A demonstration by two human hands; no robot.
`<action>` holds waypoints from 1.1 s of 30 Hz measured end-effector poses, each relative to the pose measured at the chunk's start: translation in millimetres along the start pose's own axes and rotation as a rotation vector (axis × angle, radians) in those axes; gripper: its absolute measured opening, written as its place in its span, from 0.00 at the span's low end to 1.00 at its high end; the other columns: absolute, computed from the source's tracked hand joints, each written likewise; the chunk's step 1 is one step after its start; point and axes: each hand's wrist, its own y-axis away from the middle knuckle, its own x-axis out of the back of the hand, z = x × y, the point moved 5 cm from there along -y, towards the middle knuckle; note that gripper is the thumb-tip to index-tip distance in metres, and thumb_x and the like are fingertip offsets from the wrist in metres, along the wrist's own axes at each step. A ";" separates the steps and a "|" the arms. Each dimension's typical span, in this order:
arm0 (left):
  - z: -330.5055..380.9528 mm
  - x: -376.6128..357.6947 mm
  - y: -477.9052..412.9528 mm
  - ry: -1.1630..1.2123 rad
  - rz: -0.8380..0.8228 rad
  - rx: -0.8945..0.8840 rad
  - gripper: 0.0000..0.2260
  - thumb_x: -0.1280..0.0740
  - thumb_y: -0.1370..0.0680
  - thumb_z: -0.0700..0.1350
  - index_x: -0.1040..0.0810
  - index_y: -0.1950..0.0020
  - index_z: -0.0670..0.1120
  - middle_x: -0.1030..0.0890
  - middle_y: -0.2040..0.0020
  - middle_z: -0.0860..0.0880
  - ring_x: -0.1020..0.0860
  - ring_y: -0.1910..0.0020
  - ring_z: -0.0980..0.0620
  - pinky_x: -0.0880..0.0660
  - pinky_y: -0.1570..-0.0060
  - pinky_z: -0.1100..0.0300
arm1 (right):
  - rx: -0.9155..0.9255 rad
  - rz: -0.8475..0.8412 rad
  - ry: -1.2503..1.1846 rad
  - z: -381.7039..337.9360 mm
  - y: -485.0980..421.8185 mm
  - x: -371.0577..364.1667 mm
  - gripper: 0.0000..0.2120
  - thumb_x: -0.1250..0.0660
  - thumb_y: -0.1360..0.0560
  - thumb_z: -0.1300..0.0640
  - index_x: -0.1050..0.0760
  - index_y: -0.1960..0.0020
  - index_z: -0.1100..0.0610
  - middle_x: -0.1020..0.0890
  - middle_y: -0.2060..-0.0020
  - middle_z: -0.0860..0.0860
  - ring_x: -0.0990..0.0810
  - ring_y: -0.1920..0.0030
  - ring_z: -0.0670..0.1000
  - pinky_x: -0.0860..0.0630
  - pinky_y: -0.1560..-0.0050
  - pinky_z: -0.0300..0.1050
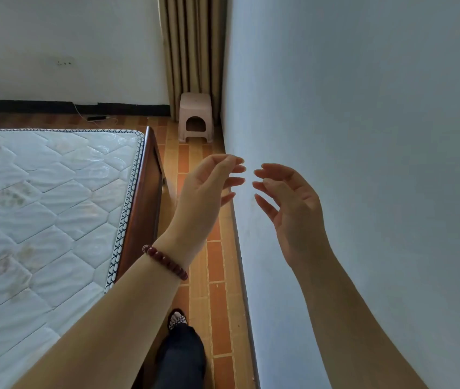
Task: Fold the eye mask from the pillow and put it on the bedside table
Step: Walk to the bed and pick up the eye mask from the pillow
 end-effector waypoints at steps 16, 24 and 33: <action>21.9 120.9 -311.5 -0.063 0.109 -0.023 0.09 0.41 0.20 0.47 0.22 0.56 0.52 0.18 0.59 0.57 0.19 0.54 0.56 0.25 0.46 0.55 | -0.029 -0.048 0.026 45.9 -305.7 -131.8 0.06 0.35 0.28 0.55 0.21 0.55 0.45 0.16 0.52 0.48 0.19 0.46 0.53 0.22 0.47 0.43; 13.1 125.3 -485.4 -0.028 0.147 0.002 0.09 0.41 0.20 0.49 0.21 0.55 0.52 0.18 0.57 0.55 0.19 0.53 0.55 0.25 0.52 0.60 | -0.045 -0.089 0.027 65.9 -477.8 -157.3 0.09 0.36 0.24 0.60 0.21 0.55 0.47 0.18 0.49 0.51 0.19 0.46 0.52 0.22 0.44 0.45; 12.3 151.8 -651.2 -0.062 0.211 -0.006 0.09 0.40 0.21 0.49 0.20 0.55 0.51 0.16 0.59 0.56 0.18 0.54 0.56 0.26 0.53 0.60 | -0.076 -0.162 0.030 85.3 -657.0 -205.4 0.07 0.35 0.26 0.58 0.20 0.55 0.47 0.16 0.53 0.46 0.19 0.47 0.50 0.22 0.49 0.41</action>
